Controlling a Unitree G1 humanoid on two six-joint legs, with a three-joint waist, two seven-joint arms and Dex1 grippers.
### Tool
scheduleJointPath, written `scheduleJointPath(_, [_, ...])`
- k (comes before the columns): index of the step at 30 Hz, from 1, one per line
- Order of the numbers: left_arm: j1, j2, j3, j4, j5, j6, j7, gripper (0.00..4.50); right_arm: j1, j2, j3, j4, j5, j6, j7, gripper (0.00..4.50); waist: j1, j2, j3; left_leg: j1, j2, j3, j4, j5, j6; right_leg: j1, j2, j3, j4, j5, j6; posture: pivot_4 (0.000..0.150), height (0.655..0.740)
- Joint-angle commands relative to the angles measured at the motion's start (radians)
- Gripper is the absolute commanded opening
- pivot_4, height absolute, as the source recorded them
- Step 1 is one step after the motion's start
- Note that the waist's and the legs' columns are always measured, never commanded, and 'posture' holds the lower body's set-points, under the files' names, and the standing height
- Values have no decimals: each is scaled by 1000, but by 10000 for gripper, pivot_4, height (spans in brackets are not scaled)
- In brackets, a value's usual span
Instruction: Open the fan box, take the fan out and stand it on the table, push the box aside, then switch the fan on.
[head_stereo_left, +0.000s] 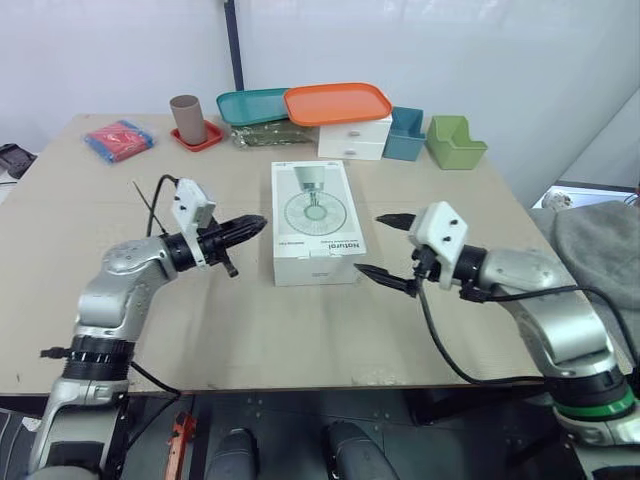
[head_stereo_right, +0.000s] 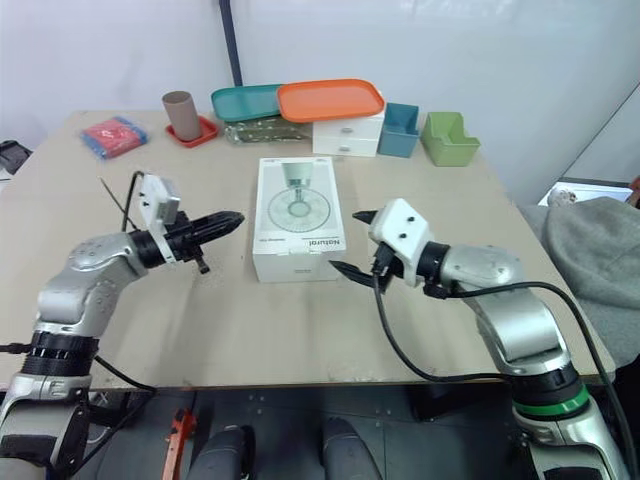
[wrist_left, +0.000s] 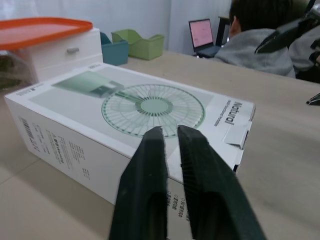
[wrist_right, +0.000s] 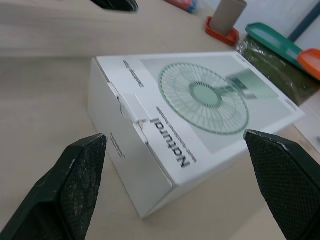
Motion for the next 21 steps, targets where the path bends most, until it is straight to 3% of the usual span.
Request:
scheduleJointPath(1, [-90, -48, -61, 124, 86, -98, -21, 821, -52, 33, 28, -37, -39, -24, -22, 45000, 1, 0, 0, 0, 0, -1, 0, 0, 0, 0, 0, 0, 0, 0, 0, 1500, 7400])
scheduleJointPath(11, [-115, -104, -92, 235, 161, -194, -25, 821, -80, 99, 110, -17, -96, -22, -34, 45000, 4, 0, 0, -1, -1, -1, 0, 0, 0, 0, 0, 0, 0, -1, 1, 1500, 7400])
scheduleJointPath(21, [-93, -112, -85, 223, 181, -213, -16, 821, -182, 170, 168, 172, -214, -75, -73, 45000, 5, 0, 0, -1, -1, -2, 1, 1, 0, 1, 0, 0, 0, 1, 1, 1500, 7400])
